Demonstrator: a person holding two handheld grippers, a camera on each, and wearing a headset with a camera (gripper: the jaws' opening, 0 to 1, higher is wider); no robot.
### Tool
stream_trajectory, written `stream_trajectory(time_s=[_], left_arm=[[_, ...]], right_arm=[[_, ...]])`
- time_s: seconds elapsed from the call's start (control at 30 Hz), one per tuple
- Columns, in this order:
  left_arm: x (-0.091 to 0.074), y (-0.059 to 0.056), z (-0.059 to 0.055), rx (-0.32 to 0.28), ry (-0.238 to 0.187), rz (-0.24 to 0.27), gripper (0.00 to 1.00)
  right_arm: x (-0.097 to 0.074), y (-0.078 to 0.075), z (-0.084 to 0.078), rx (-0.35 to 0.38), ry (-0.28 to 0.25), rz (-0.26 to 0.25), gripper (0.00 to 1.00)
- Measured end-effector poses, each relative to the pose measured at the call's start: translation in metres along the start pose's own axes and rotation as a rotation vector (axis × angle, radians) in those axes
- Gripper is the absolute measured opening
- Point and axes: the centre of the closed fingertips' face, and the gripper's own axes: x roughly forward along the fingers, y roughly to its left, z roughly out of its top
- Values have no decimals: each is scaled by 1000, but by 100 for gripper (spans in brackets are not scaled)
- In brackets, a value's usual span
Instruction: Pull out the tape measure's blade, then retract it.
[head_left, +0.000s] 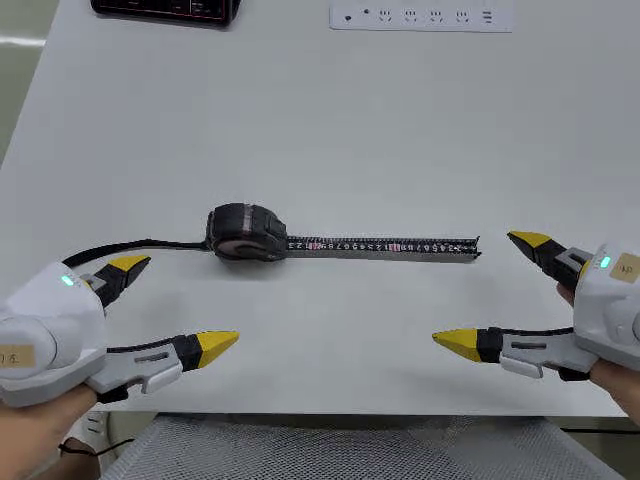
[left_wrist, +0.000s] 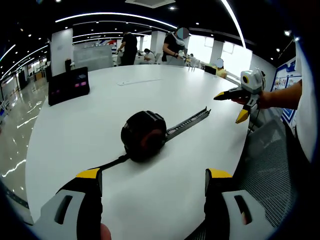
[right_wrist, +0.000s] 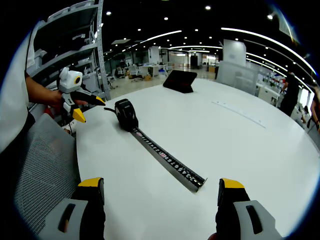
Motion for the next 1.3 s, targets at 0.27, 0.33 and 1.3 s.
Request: stream_trajectory(time_s=[0.27,0.33,1.3], left_arm=[[-1,0,-2,-2,1,1,82],[-1,-1,-2,-5,0,0,82],[27,-2,23,-61,-28,2,84]], right_arm=[[0,-1,-3,1,1,1,93],[0,-1,-3,3,2,2,93],[5,-14,5,-13,5,3,93]])
